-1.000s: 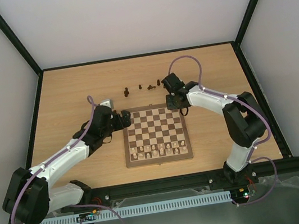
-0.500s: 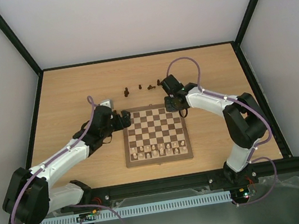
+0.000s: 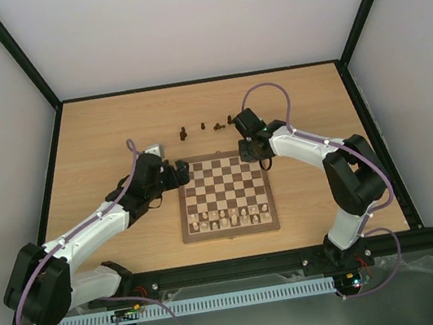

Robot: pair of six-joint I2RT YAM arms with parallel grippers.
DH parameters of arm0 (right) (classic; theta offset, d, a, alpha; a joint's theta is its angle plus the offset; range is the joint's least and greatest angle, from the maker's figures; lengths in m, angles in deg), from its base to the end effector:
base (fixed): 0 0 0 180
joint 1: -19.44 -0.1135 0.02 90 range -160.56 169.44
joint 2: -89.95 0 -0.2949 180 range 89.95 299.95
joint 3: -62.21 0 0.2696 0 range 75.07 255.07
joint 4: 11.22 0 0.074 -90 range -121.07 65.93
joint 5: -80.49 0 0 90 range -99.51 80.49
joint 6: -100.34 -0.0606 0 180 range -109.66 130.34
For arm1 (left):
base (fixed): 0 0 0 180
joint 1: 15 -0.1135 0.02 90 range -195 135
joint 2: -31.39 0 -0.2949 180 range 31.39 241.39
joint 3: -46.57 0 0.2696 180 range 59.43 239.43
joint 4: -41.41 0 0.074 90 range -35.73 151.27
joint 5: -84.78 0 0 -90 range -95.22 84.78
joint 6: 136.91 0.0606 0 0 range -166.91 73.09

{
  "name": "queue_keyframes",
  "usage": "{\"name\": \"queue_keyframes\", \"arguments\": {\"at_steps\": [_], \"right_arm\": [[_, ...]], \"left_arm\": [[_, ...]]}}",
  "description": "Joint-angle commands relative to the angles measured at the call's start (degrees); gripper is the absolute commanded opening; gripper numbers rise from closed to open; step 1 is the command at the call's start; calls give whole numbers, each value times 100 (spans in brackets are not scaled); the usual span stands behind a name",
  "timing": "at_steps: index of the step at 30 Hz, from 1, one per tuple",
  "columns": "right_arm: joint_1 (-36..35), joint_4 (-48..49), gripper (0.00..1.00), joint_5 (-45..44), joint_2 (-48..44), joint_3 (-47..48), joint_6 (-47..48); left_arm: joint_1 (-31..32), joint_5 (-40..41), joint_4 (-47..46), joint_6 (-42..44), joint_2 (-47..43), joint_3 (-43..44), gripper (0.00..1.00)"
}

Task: Set up the chess pieces on the board
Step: Place the chess piece on the chessboard, then pick up the chess piece at the center of the board.

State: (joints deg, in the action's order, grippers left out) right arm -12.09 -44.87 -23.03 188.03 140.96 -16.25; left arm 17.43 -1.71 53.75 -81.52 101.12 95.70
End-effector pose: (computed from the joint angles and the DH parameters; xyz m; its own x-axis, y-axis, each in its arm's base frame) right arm 0.3448 0.1949 0.2101 -0.7825 0.0305 -0.6220 -0.0428 0.9938 0.1026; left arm 0.2409 -0.1487 0.2222 -0.6571 -0.2542 -0.7096 0.1442 0.8817 -0.4493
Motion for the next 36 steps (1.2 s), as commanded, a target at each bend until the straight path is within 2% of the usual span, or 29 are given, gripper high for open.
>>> {"name": "queue_keyframes", "arguments": {"at_steps": [1,6,7,10,14,17,21,23,31,36], "right_arm": [[-29,-310,19,-76,34,-15,-48],[-29,-343,23,-148,-33,14,-66],[-29,-368,27,-189,-80,51,-76],[-29,-506,45,-366,-224,260,-30],[-5,-685,78,-558,-280,832,45],[108,-756,88,-595,-99,1317,112],[462,-809,89,-388,402,1968,141],[634,-855,86,-282,723,2284,129],[1050,-950,62,-165,1888,3146,231],[1210,-929,52,22,2225,3261,292]], "left_arm": [[-39,41,-19,40,-30,-75,100],[-43,39,-27,41,-13,-68,100],[-43,36,-22,38,-13,-74,100],[-35,9,-34,42,-4,-69,99],[-42,-179,-130,54,-91,-109,99],[-45,-163,-155,55,-219,-167,99],[-49,-177,-151,60,-267,-189,99],[-44,-211,-151,62,-244,-179,99],[-38,-271,-156,68,-249,-182,99],[-45,-307,-178,68,-232,-191,100]]}}
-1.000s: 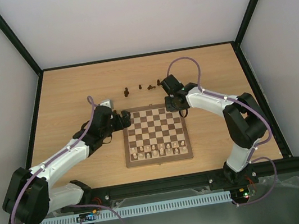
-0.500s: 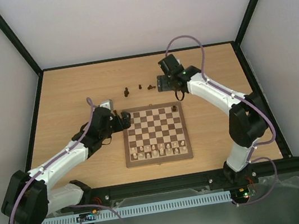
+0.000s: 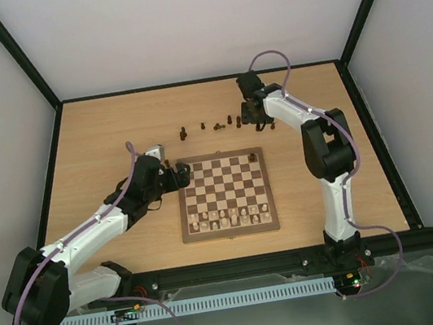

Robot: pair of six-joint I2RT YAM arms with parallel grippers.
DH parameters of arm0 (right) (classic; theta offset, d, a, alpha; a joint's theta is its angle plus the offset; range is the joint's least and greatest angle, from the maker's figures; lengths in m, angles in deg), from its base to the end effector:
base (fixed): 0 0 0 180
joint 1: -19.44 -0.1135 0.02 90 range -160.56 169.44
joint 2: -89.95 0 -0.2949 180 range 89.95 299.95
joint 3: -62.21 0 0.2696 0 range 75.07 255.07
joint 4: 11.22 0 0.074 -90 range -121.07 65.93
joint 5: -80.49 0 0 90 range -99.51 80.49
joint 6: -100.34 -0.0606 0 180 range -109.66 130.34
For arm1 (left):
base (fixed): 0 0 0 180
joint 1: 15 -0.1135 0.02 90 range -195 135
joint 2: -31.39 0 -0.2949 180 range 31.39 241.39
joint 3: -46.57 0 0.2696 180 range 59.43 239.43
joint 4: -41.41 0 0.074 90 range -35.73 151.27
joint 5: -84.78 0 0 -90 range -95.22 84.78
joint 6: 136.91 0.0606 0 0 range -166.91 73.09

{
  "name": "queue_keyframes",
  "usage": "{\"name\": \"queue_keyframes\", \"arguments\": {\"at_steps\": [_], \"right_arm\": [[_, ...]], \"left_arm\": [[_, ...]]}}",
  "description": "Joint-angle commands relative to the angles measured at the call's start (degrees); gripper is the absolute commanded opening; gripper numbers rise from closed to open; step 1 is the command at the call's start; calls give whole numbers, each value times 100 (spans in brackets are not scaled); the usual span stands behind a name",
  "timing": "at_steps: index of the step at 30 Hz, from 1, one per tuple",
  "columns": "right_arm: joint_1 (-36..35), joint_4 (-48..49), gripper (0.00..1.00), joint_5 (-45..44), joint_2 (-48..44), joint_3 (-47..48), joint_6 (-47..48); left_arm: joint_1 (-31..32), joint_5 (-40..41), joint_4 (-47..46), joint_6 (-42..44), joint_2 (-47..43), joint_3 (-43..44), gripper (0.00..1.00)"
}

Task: Set up the chess pieces on the board
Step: Pick up the chess piece at the center of the board.

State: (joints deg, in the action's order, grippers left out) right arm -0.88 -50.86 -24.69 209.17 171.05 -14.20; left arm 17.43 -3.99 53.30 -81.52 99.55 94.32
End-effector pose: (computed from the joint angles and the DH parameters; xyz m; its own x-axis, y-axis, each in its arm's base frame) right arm 0.4878 0.1637 0.2208 -0.7273 0.1581 -0.6678 0.1371 0.9870 0.0843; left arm 0.2343 -0.1473 0.2213 -0.6670 -0.2490 -0.7022 0.1725 0.8653 -0.4707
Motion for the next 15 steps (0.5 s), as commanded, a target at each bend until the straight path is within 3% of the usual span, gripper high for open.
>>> {"name": "queue_keyframes", "arguments": {"at_steps": [1,6,15], "right_arm": [[101,-328,48,240,162,254,97],[113,-350,38,280,331,177,106],[115,-418,33,120,534,213,151]], "left_arm": [[-50,-84,-131,68,-64,-53,99],[-39,-88,-134,62,-23,-45,100],[-43,-93,-141,62,73,-32,99]]}}
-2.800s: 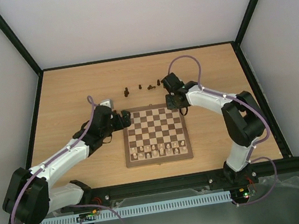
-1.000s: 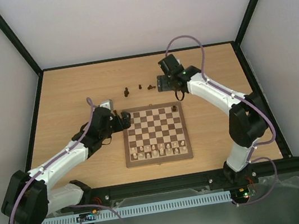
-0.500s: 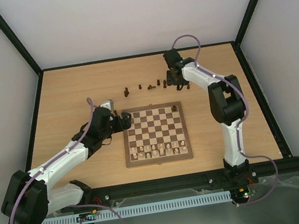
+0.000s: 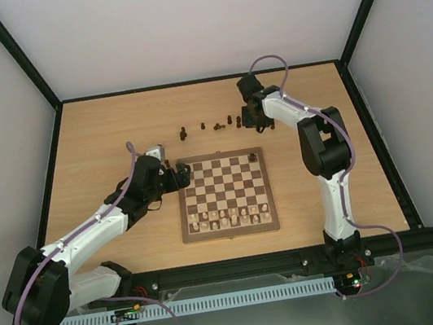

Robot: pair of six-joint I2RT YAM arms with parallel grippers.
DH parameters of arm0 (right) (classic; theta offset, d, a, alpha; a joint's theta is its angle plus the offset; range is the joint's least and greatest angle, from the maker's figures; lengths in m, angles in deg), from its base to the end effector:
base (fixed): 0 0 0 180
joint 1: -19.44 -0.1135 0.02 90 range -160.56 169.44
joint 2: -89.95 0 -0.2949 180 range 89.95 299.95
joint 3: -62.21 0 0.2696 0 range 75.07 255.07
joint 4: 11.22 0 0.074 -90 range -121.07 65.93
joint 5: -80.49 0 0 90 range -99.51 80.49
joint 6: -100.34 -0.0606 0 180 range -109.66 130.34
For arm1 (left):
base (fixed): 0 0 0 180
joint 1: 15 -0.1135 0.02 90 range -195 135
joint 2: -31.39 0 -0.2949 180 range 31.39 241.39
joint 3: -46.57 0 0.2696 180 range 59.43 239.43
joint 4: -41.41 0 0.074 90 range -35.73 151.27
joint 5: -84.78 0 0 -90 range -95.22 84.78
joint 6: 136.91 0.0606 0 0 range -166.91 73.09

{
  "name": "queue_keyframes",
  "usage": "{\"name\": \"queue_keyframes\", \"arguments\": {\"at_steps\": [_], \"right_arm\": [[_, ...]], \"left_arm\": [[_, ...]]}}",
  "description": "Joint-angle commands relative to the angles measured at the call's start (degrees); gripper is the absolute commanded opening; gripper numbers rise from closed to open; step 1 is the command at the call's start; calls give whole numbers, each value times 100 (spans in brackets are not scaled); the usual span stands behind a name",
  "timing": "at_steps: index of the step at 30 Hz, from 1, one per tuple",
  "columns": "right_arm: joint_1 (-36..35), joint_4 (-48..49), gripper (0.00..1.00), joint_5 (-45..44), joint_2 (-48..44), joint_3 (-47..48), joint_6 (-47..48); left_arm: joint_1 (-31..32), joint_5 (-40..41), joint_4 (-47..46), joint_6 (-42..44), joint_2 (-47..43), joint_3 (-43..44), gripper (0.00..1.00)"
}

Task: Set up the chess pieces on the board
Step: Pick up the chess piece at the center of the board.

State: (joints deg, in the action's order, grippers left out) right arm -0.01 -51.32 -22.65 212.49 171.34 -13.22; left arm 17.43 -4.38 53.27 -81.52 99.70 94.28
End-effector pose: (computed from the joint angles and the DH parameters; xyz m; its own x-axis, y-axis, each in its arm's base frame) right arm 0.4949 0.1602 0.1926 -0.7735 0.1396 -0.6182 0.1226 0.9900 0.0702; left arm 0.2342 -0.1478 0.2204 -0.6715 -0.2462 -0.6989 0.1754 0.8635 -0.4728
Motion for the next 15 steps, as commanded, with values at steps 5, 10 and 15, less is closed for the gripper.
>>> {"name": "queue_keyframes", "arguments": {"at_steps": [5,10,15], "right_arm": [[28,-413,32,-174,296,169,46],[28,-370,21,-164,340,157,52],[28,-288,20,-250,228,112,36]], "left_arm": [[-44,-64,-157,60,102,-22,100],[-41,-84,-160,71,143,-10,100],[-51,-84,-164,81,169,-7,100]]}}
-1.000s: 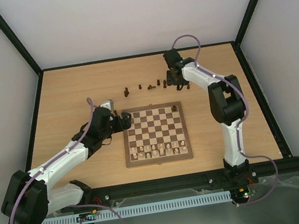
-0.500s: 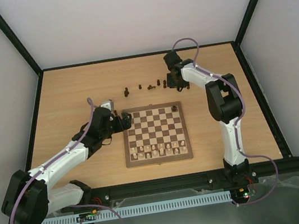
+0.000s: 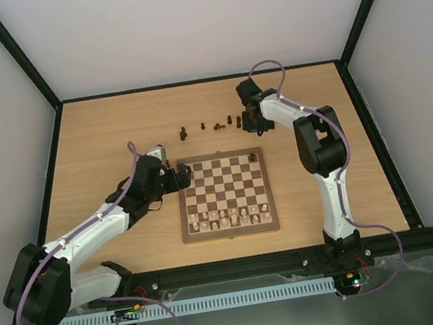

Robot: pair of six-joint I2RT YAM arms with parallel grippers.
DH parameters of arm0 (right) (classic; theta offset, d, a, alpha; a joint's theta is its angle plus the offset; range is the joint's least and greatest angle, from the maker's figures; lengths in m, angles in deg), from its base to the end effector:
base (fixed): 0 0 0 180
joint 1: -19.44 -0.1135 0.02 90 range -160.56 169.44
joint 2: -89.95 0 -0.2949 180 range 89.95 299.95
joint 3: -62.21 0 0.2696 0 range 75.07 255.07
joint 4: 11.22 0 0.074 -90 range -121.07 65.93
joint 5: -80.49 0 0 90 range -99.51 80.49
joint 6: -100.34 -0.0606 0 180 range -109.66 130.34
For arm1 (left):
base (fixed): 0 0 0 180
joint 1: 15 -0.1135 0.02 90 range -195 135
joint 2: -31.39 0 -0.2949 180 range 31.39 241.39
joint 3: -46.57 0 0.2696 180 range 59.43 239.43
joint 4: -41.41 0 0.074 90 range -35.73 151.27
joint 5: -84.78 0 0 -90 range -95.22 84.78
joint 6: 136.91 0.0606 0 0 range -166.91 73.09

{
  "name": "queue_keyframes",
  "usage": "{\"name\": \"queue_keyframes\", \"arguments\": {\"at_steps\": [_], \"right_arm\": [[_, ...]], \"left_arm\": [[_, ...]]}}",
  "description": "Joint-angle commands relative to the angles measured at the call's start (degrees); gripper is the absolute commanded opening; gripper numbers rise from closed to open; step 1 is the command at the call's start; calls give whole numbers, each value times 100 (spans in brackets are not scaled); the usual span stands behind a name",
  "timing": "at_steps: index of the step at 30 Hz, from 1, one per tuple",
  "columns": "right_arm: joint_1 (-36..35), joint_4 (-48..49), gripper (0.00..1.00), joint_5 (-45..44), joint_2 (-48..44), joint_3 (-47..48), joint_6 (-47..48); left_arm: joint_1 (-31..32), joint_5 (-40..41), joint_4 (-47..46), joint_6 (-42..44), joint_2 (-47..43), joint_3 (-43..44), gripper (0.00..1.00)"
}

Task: Set up the chess pieces on the board
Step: Pick up the chess piece at the center of the board.

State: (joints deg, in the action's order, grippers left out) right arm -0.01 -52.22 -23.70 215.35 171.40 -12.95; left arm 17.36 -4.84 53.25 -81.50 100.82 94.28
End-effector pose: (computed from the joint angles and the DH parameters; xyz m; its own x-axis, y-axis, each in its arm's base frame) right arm 0.4968 0.1597 0.1670 -0.8062 0.1218 -0.5789 0.1319 0.9910 0.0248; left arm 0.2359 -0.1490 0.2154 -0.6856 -0.2376 -0.6881 0.1717 0.8658 -0.4701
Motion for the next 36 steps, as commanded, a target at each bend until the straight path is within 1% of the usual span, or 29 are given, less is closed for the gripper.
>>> {"name": "queue_keyframes", "arguments": {"at_steps": [1,2,6,13,16,20,22,25,30,36], "right_arm": [[28,-203,24,-190,-69,117,9],[28,-215,29,-236,-71,134,1],[28,-231,30,-283,-79,189,-23],[28,-63,23,-245,-262,62,-62],[28,-79,13,-221,-221,99,-58],[24,-51,12,-203,-230,54,-74],[28,-53,7,-204,-247,40,-63],[27,-44,4,-192,-306,5,-75],[-21,-2,3,-84,-613,-172,-88],[-235,-25,2,-89,-1246,-482,-97]], "left_arm": [[-43,-38,-162,77,63,-5,100],[-39,-38,-171,74,70,-5,99],[-36,-51,-180,84,97,1,99],[-41,-55,-180,78,107,4,99],[-30,-64,-186,80,123,4,99],[-37,-65,-188,83,132,1,99],[-38,-65,-196,79,139,-3,100],[-43,-65,-197,77,167,-2,99],[-36,-71,-216,86,202,9,100],[-36,-61,-201,77,182,11,99]]}}
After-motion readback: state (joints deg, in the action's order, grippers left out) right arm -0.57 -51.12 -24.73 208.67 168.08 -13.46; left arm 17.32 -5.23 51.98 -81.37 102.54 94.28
